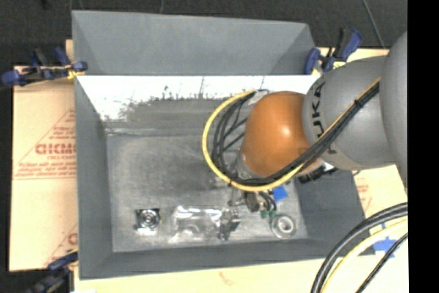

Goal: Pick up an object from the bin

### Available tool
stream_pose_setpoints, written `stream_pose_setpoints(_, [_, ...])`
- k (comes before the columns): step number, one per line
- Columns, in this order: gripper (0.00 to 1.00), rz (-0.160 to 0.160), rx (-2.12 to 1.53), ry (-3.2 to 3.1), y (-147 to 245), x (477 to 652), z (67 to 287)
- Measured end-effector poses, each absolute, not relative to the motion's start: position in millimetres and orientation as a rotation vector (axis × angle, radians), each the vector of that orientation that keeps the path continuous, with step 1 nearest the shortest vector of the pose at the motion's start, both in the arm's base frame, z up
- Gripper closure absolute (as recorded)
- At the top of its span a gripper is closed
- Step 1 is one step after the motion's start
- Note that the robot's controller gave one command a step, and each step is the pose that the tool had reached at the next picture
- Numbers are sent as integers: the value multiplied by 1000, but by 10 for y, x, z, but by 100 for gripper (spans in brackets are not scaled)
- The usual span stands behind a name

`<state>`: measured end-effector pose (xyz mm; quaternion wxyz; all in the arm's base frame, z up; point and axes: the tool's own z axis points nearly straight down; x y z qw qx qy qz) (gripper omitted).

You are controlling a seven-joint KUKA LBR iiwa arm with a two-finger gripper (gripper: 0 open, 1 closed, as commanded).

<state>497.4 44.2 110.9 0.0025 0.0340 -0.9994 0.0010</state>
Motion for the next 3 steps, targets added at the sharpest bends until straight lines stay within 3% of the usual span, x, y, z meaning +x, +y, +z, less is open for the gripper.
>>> stream_pose_setpoints(1, [0,3,258,-3140,777,4888,755])
stream_pose_setpoints(2, [100,0,251,-3143,776,4897,778])
stream_pose_setpoints(3, [100,2,236,-3143,652,5261,2345])
